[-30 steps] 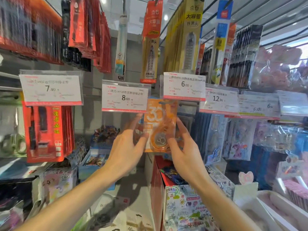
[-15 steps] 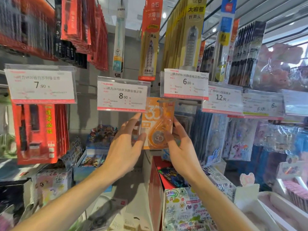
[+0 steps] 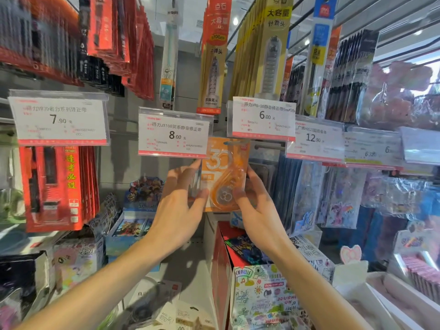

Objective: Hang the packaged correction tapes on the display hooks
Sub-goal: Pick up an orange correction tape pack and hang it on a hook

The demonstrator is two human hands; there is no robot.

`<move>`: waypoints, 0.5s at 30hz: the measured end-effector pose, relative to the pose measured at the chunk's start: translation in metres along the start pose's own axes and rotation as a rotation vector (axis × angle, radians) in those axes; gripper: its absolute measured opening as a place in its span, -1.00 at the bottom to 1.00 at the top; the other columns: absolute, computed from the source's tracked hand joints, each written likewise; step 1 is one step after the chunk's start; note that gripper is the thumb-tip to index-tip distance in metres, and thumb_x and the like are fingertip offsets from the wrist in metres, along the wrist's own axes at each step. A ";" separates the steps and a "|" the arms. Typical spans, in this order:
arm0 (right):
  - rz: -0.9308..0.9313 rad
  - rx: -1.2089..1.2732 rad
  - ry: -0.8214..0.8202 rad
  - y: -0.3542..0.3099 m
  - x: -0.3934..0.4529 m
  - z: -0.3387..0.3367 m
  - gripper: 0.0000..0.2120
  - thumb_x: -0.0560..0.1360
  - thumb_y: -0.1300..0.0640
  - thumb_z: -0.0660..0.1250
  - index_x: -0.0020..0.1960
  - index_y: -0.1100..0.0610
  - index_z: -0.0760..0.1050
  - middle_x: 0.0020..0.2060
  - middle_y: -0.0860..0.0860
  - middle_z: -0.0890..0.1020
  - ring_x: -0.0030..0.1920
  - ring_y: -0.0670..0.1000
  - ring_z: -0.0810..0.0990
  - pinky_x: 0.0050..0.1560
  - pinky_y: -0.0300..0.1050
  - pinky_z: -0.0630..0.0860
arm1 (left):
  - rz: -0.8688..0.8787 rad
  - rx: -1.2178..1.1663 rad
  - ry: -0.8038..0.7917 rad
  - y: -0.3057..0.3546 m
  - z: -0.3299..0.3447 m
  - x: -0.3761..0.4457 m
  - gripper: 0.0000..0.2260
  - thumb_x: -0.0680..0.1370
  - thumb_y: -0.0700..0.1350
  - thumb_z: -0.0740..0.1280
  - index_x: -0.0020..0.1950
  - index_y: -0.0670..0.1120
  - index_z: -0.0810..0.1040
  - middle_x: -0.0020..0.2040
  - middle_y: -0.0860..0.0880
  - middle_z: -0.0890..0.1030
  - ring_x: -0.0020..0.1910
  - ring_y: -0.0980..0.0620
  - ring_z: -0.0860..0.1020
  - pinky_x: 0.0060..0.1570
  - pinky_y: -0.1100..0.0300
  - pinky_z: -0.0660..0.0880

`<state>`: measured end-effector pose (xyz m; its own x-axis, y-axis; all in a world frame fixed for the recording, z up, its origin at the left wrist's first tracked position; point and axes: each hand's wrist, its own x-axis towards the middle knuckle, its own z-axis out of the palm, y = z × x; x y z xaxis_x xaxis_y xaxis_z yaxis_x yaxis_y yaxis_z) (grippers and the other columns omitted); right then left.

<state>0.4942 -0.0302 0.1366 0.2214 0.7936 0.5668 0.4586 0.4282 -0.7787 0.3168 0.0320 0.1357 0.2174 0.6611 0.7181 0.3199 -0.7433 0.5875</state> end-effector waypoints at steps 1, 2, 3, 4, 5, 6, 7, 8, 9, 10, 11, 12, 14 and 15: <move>0.014 0.004 -0.006 0.000 0.002 0.001 -0.46 0.64 -0.23 0.24 0.57 -0.34 0.15 0.30 -0.27 0.64 0.26 -0.28 0.61 0.37 -0.11 0.48 | -0.008 0.004 0.010 0.000 0.000 0.001 -0.45 0.67 0.03 0.28 0.54 0.40 0.10 0.55 0.11 0.22 0.26 0.12 0.50 0.24 0.14 0.43; 0.032 0.011 -0.012 -0.001 0.004 0.001 -0.43 0.62 -0.27 0.23 0.58 -0.35 0.13 0.34 -0.25 0.61 0.32 -0.23 0.59 0.43 -0.03 0.44 | -0.028 -0.001 0.012 -0.001 0.001 0.003 -0.45 0.67 0.05 0.28 0.55 0.37 0.09 0.55 0.12 0.22 0.23 0.13 0.51 0.22 0.14 0.42; 0.055 0.021 -0.020 -0.002 0.006 0.002 -0.39 0.59 -0.32 0.22 0.58 -0.35 0.10 0.39 -0.21 0.58 0.38 -0.16 0.56 0.47 0.05 0.39 | -0.062 -0.017 0.002 -0.002 0.002 0.006 -0.45 0.67 0.07 0.27 0.57 0.34 0.06 0.58 0.11 0.22 0.31 0.10 0.49 0.27 0.13 0.40; 0.080 0.032 -0.029 -0.003 0.009 0.002 -0.36 0.58 -0.35 0.20 0.60 -0.35 0.07 0.44 -0.17 0.54 0.44 -0.09 0.51 0.50 0.09 0.34 | -0.102 -0.037 -0.020 -0.003 0.003 0.009 -0.44 0.67 0.09 0.25 0.59 0.32 0.04 0.61 0.09 0.23 0.44 0.05 0.42 0.35 0.11 0.35; 0.102 0.043 -0.039 -0.004 0.011 0.002 -0.34 0.58 -0.38 0.18 0.61 -0.34 0.04 0.48 -0.13 0.51 0.47 -0.05 0.47 0.49 0.08 0.30 | -0.138 -0.054 -0.049 -0.003 0.004 0.011 -0.43 0.68 0.11 0.24 0.60 0.31 0.01 0.62 0.10 0.25 0.53 0.02 0.35 0.37 0.12 0.29; 0.115 0.055 -0.050 -0.005 0.013 0.003 -0.32 0.58 -0.40 0.17 0.62 -0.32 0.02 0.50 -0.12 0.49 0.49 -0.04 0.45 0.45 0.05 0.28 | -0.158 -0.068 -0.076 -0.002 0.005 0.011 -0.42 0.68 0.13 0.23 0.61 0.31 0.00 0.62 0.11 0.27 0.56 0.01 0.32 0.35 0.13 0.27; 0.118 0.068 -0.059 -0.005 0.014 0.004 -0.31 0.58 -0.41 0.16 0.63 -0.30 0.04 0.49 -0.12 0.50 0.47 -0.06 0.46 0.40 0.01 0.27 | -0.157 -0.081 -0.092 -0.001 0.006 0.011 -0.43 0.68 0.13 0.22 0.62 0.30 0.00 0.62 0.12 0.29 0.57 0.01 0.30 0.34 0.15 0.26; 0.112 0.079 -0.063 -0.006 0.014 0.004 -0.33 0.58 -0.40 0.17 0.62 -0.29 0.07 0.46 -0.13 0.53 0.42 -0.10 0.51 0.35 -0.03 0.29 | -0.140 -0.092 -0.098 0.000 0.007 0.010 -0.43 0.68 0.12 0.21 0.63 0.28 0.02 0.62 0.12 0.29 0.58 0.03 0.28 0.34 0.17 0.24; 0.104 0.087 -0.062 -0.006 0.013 0.004 -0.36 0.59 -0.38 0.18 0.61 -0.28 0.12 0.40 -0.15 0.59 0.33 -0.18 0.57 0.30 -0.08 0.33 | -0.119 -0.097 -0.097 0.002 0.007 0.008 -0.44 0.69 0.12 0.21 0.63 0.27 0.04 0.62 0.12 0.28 0.59 0.04 0.26 0.37 0.17 0.23; 0.095 0.093 -0.057 -0.006 0.012 0.004 -0.41 0.60 -0.35 0.19 0.58 -0.28 0.18 0.32 -0.18 0.64 0.23 -0.25 0.63 0.23 -0.15 0.38 | -0.099 -0.094 -0.092 0.002 0.007 0.007 -0.44 0.69 0.13 0.20 0.64 0.27 0.05 0.62 0.11 0.27 0.60 0.05 0.23 0.40 0.15 0.23; 0.085 0.098 -0.049 -0.005 0.010 0.003 -0.46 0.60 -0.33 0.20 0.55 -0.27 0.25 0.24 -0.20 0.69 0.15 -0.28 0.67 0.15 -0.21 0.42 | -0.085 -0.082 -0.088 0.003 0.006 0.005 -0.44 0.68 0.14 0.20 0.64 0.26 0.05 0.63 0.09 0.26 0.61 0.05 0.20 0.44 0.12 0.23; 0.074 0.102 -0.042 -0.004 0.009 0.001 -0.51 0.61 -0.32 0.21 0.51 -0.26 0.30 0.19 -0.20 0.71 0.12 -0.28 0.68 0.11 -0.24 0.45 | -0.076 -0.066 -0.083 0.003 0.005 0.004 -0.43 0.67 0.16 0.21 0.64 0.25 0.06 0.63 0.07 0.26 0.62 0.06 0.18 0.46 0.09 0.23; 0.058 0.110 -0.038 -0.003 0.005 -0.002 -0.57 0.60 -0.30 0.22 0.44 -0.27 0.37 0.19 -0.20 0.71 0.15 -0.24 0.69 0.14 -0.21 0.50 | -0.056 -0.030 -0.072 0.003 0.002 0.000 -0.42 0.66 0.21 0.22 0.63 0.26 0.08 0.62 0.06 0.28 0.61 0.08 0.20 0.43 0.10 0.28; 0.057 0.115 -0.040 -0.003 0.002 -0.003 -0.58 0.60 -0.30 0.23 0.43 -0.27 0.37 0.21 -0.21 0.70 0.18 -0.23 0.68 0.17 -0.18 0.51 | -0.042 -0.017 -0.068 0.004 0.002 -0.001 -0.43 0.65 0.22 0.22 0.63 0.26 0.10 0.60 0.07 0.30 0.58 0.12 0.23 0.38 0.14 0.31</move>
<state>0.4963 -0.0309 0.1410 0.2085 0.8339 0.5111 0.3439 0.4267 -0.8364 0.3192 0.0290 0.1365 0.2663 0.6969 0.6659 0.3148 -0.7158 0.6233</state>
